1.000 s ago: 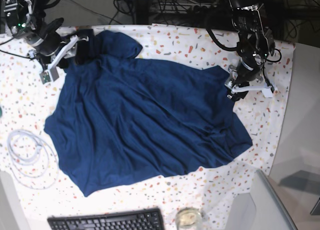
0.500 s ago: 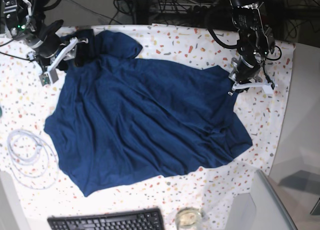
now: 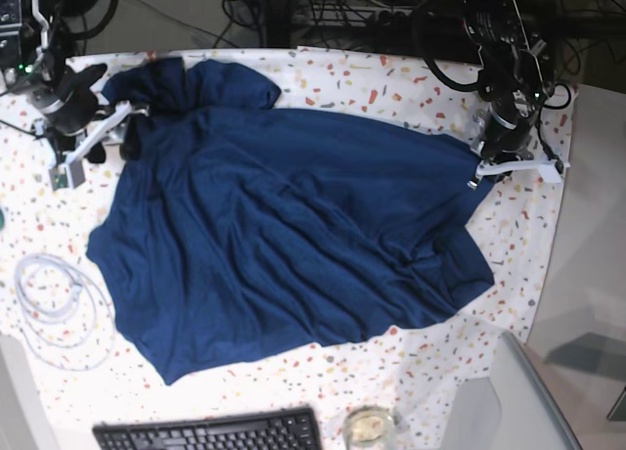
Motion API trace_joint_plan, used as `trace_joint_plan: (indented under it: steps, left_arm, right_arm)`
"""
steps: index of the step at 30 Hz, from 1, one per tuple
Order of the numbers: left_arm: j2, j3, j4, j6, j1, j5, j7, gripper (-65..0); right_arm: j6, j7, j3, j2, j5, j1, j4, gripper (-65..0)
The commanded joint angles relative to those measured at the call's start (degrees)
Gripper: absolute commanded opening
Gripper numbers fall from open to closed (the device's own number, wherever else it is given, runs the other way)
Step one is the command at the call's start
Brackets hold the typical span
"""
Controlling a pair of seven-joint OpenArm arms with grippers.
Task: Layout the t-shirt on the table in an organized manner, then fold the t-shirt properly
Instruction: 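Pull the held corners apart, stretching the edge between grippers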
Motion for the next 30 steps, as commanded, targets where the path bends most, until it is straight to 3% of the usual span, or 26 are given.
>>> trace_joint_plan:
  steps: [1, 3, 5, 9, 16, 30]
  left_arm:
    - [-0.22, 0.01, 1.87, -0.41, 0.19, -0.20, -0.65, -65.0]
    - [-0.22, 0.01, 3.28, -0.41, 1.25, -0.20, -0.65, -65.0]
    - [-0.22, -0.08, 4.51, -0.41, 2.21, -0.20, -0.65, -65.0]
    - [-1.28, -0.17, 7.59, -0.41, 4.15, -0.20, -0.65, -65.0]
    - [-1.36, -3.77, 14.88, -0.41, 5.64, -0.29, -0.65, -65.0]
    - [-2.59, -12.74, 15.41, -0.50, 5.03, -0.20, -0.65, -65.0]
  right_arm:
    - [0.54, 0.80, 1.49, -0.52, 0.76, 1.09, -0.64, -23.0]
    - [0.63, 0.80, 2.64, -1.40, 0.76, 3.38, -3.81, -16.4]
    - [0.63, 0.80, 2.72, -1.49, 0.76, 4.79, -6.97, -14.3]
    - [0.90, 0.80, 2.99, -1.67, 0.76, 7.86, -13.74, -14.1]
    - [5.29, 0.80, 2.99, -1.67, 0.76, 10.76, -19.01, -14.3]
    - [5.29, 0.80, 3.08, -1.58, 0.50, 12.70, -19.63, -14.3]
